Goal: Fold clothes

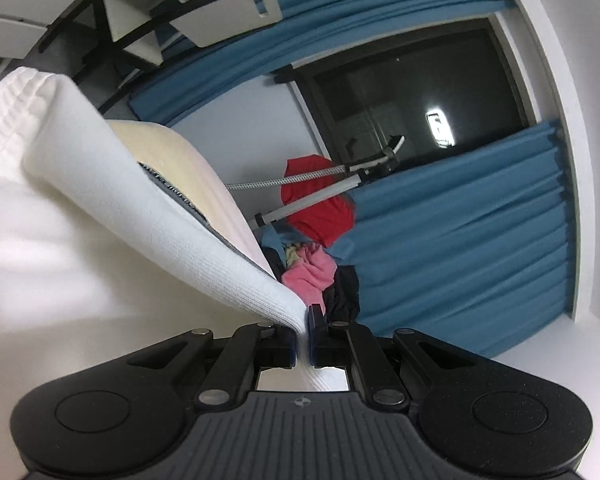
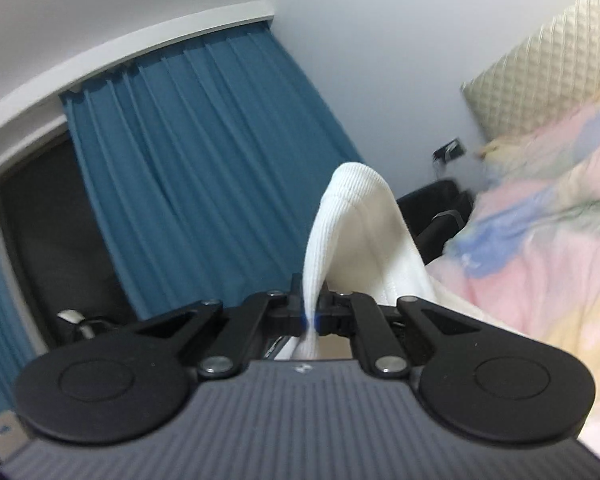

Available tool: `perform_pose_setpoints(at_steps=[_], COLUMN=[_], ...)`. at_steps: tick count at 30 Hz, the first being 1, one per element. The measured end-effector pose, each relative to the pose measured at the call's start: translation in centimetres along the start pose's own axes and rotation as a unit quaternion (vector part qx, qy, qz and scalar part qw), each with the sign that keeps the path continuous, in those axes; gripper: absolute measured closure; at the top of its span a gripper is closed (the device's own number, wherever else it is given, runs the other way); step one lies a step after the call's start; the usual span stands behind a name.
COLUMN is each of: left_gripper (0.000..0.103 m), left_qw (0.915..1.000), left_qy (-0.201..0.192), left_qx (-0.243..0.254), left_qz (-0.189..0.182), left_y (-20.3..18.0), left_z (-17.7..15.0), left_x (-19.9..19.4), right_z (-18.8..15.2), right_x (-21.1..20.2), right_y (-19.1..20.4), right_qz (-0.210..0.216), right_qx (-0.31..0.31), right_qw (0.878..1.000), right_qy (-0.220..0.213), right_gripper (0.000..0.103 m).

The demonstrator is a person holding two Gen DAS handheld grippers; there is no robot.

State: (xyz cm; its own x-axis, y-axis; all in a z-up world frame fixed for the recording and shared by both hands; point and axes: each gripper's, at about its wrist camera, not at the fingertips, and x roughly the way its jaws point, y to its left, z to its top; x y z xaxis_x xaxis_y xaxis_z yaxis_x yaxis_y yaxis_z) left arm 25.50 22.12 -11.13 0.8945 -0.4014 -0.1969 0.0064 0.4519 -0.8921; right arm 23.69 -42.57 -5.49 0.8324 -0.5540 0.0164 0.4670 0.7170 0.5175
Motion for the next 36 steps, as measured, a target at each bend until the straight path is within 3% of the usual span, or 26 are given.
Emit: perform_pose_setpoints(at_steps=[4,11,14,18,19,20,21,22,23,26,28,30,31,33,36], left_gripper=[0.096,0.096,0.095,0.089,0.083,0.073,0.068,0.057,0.050,0.035,0.032,0.031,0.031,0.029,0.027], left_qw=[0.9996,0.9938,0.9921,0.9917,0.9919,0.9922,0.9923,0.9923,0.9916,0.9842,0.9729,0.9520,0.9386,0.9024,0.8507], left_qy=[0.006,0.030,0.032,0.033,0.032,0.032,0.031,0.031,0.031,0.036,0.047,0.074,0.091,0.128,0.174], left_qx=[-0.007,-0.027,-0.033,-0.004,0.007,0.018,0.030,0.041,0.059,0.132,0.194,0.274,0.315,0.401,0.492], left_qz=[0.025,0.104,0.116,0.125,0.122,0.119,0.116,0.112,0.110,0.113,0.117,0.114,0.109,0.092,0.061], left_y=[-0.2,3.4,4.8,5.2,5.0,4.6,4.3,4.0,3.4,0.8,-1.1,-3.3,-4.4,-6.6,-8.5], left_z=[0.5,0.6,1.3,1.9,1.8,1.7,1.5,1.4,1.1,-0.5,-2.1,-4.4,-5.6,-8.8,-14.1], left_x=[3.7,12.8,15.2,17.5,17.7,17.9,18.1,18.3,18.2,17.6,16.7,16.4,16.4,16.5,15.9], right_z=[-2.6,-11.9,-15.2,-17.8,-18.3,-18.8,-19.0,-18.9,-18.8,-18.0,-17.1,-16.4,-16.0,-15.4,-15.0], right_x=[4.7,17.1,21.3,25.8,26.4,27.1,27.4,27.5,27.3,25.5,23.8,21.9,20.9,19.1,17.2], right_y=[-0.2,-2.5,-3.1,-3.7,-3.8,-3.9,-3.8,-3.6,-3.2,-2.5,-2.5,-2.8,-3.2,-4.4,-7.3], right_qz=[-0.036,-0.093,-0.096,-0.074,-0.068,-0.062,-0.049,-0.030,-0.010,0.023,0.031,0.031,0.025,-0.001,-0.061], right_qx=[-0.008,-0.035,-0.023,0.009,0.012,0.015,0.019,0.017,0.007,-0.032,-0.043,-0.044,-0.043,-0.039,-0.030], right_qw=[0.998,0.983,0.976,0.965,0.962,0.958,0.956,0.958,0.962,0.970,0.971,0.971,0.972,0.972,0.964], right_qy=[0.043,0.152,0.194,0.250,0.265,0.281,0.288,0.285,0.274,0.241,0.235,0.232,0.231,0.234,0.258], right_gripper=[0.096,0.096,0.096,0.092,0.084,0.066,0.056,0.038,0.030,0.030,0.029,0.029,0.029,0.029,0.029])
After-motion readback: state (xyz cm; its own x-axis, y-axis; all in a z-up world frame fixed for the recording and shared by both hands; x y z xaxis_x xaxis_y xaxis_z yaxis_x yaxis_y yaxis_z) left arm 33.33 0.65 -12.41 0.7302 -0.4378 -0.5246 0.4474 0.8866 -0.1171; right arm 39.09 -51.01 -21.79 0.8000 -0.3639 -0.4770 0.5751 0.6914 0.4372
